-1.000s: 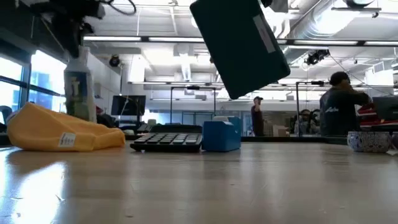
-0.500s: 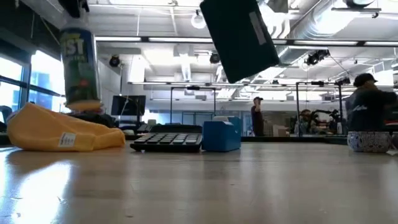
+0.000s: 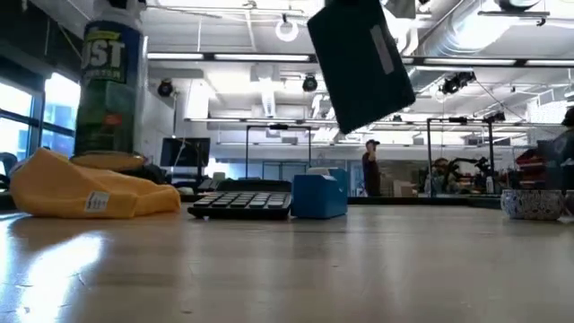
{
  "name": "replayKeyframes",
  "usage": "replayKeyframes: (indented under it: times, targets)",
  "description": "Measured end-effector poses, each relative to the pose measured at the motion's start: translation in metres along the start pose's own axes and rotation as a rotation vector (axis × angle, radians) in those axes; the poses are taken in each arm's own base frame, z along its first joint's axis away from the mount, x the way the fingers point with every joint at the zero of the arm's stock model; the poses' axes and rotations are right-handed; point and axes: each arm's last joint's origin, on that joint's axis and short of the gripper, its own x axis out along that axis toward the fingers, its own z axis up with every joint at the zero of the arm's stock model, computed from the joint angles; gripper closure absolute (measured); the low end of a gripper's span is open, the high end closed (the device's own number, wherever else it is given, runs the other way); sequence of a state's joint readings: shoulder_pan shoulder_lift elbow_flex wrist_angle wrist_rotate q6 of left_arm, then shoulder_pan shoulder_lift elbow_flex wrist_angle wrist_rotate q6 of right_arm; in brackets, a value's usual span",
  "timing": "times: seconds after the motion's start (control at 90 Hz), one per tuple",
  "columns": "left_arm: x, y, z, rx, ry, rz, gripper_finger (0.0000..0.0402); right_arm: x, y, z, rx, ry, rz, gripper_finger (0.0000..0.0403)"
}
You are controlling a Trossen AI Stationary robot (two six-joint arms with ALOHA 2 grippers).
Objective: Apply microfiber cloth
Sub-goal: Wipe the tablet with the orange microfiber cloth
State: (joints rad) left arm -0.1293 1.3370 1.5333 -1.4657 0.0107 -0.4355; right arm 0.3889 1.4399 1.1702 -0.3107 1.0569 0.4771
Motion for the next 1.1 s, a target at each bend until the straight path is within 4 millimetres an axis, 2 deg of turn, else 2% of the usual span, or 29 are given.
replayKeyframes:
  times: [0.2, 0.378, 0.544, 0.611, 0.811, 1.1]
  targets:
    - [0.02, -0.035, 0.003, 0.026, 0.027, -0.024, 0.0367, -0.015, 0.02, -0.017, 0.055, -0.051, -0.037, 0.0403]
    - [0.032, -0.066, 0.009, 0.049, -0.046, -0.097, 0.0362, -0.049, 0.036, -0.03, 0.1, -0.124, -0.021, 0.0403]
    - [0.049, -0.081, 0.01, 0.015, -0.017, -0.05, 0.0365, -0.082, 0.051, -0.047, 0.126, -0.202, -0.012, 0.0403]
    - [0.056, -0.085, 0.011, 0.003, 0.001, -0.035, 0.0365, -0.088, 0.055, -0.055, 0.141, -0.218, -0.006, 0.0403]
    - [0.071, -0.094, 0.014, -0.032, 0.027, -0.014, 0.0364, -0.084, 0.066, -0.073, 0.15, -0.231, -0.018, 0.0403]
    - [0.066, -0.092, 0.013, -0.072, 0.027, -0.015, 0.0363, -0.07, 0.067, -0.074, 0.164, -0.232, -0.059, 0.0403]
